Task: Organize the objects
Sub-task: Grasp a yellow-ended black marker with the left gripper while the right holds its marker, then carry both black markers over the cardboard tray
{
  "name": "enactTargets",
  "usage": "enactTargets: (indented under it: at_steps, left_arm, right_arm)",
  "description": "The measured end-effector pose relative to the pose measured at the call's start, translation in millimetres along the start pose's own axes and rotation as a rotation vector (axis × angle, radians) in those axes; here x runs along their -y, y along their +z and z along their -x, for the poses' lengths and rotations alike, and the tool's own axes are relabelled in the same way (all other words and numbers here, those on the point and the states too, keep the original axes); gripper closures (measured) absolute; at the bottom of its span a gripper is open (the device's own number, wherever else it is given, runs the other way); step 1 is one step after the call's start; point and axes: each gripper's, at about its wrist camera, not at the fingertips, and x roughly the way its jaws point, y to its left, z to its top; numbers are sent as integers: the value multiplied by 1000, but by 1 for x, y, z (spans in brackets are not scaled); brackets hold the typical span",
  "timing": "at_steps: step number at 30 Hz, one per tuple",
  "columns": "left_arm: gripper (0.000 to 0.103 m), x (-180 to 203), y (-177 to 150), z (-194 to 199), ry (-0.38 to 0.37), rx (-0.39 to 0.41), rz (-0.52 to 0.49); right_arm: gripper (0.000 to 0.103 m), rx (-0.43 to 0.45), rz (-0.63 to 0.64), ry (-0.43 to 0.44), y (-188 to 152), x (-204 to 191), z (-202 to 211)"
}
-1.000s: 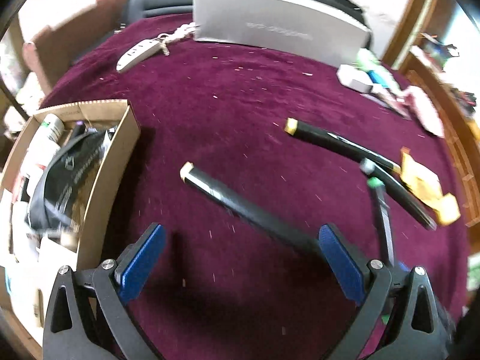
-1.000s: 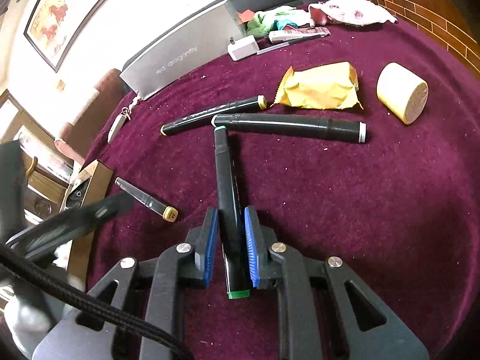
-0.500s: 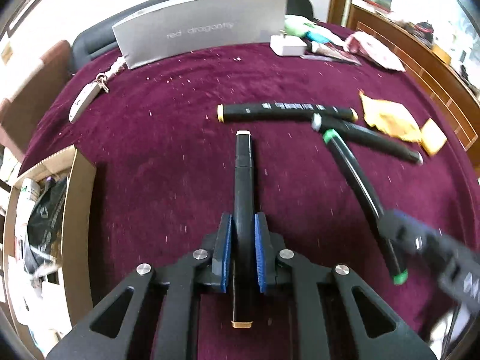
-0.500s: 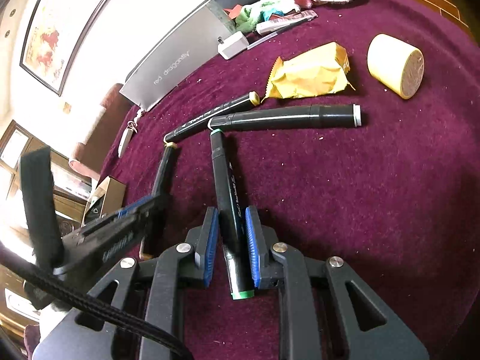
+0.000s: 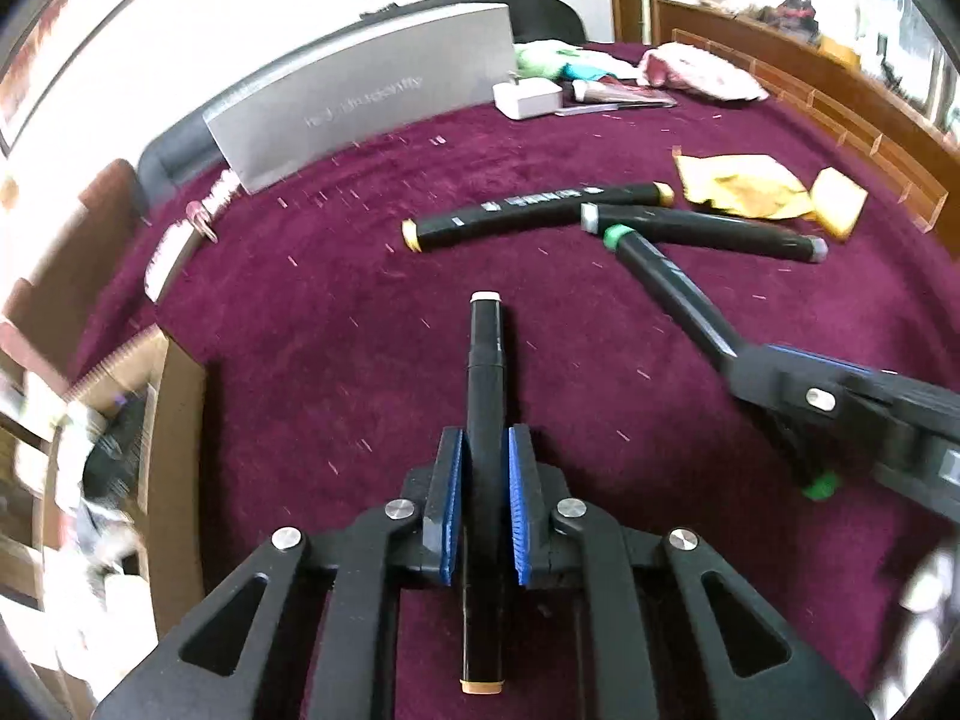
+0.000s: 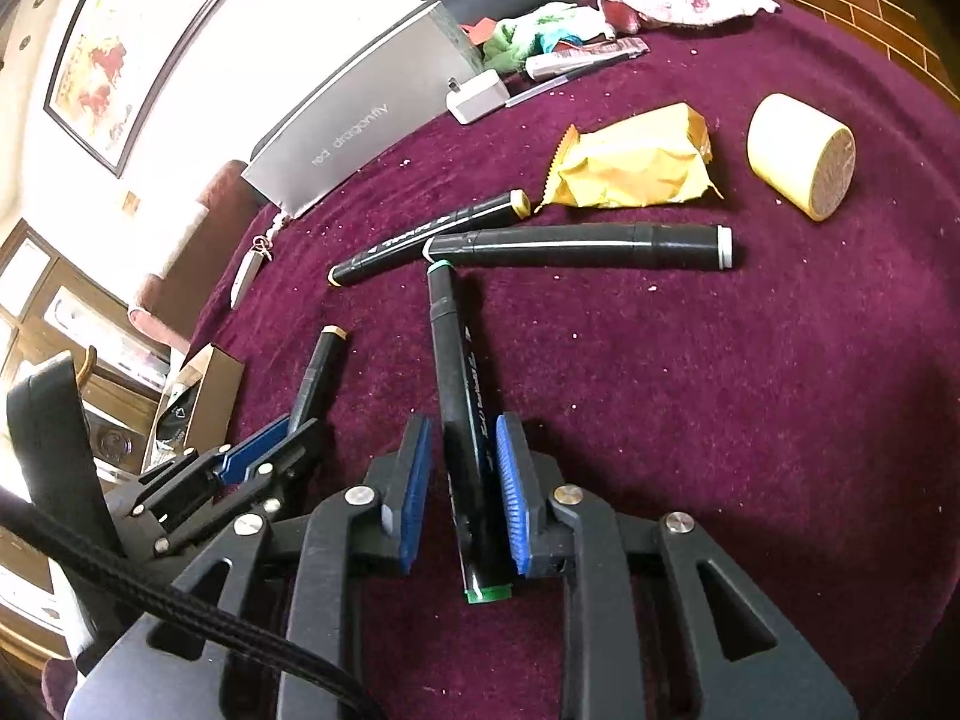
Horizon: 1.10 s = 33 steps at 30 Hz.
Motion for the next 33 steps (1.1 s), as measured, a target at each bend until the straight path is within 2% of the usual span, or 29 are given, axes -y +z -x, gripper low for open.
enactTargets:
  at_steps: [1,3,5,11,13,17,21,23,29,33]
  left_arm:
    - [92,-4,-6,6,-38,5,19]
    - [92,-10,-17,18,-60,23,37]
    - [92,-22,-32,35,-113,40,88]
    - [92,-53,-82,104,-136,138,117]
    - [92,-66,-98,123,-143,161,131]
    - [92,-92,-128,147,-158,191,173]
    - [92,-127,-154,162,-159,213,247]
    - [92,-141,-164,166,-155,222,275]
    - [92,-178,-184,175,-141,253,342]
    - [92,-196,-196,176,-125,265,372]
  right_arm:
    - [80,3,7,-2,0,-1,0]
    - [79,9,23,-8,-1,-3,0]
    - [76,16,42,-14,-2,-6,0]
    - [73,28,104,-73,-4,-17,-3]
    - [72,11,154,-135,-4,-28,-7]
    - [72,-37,274,-347,-2,-58,-20]
    - [74,-63,333,-462,0,-72,-32]
    - [91,-78,331,-459,-1,-74,-31]
    - [91,-102,238,-375,-11,-75,-17]
    - [91,-92,187,-276,-21,-84,5]
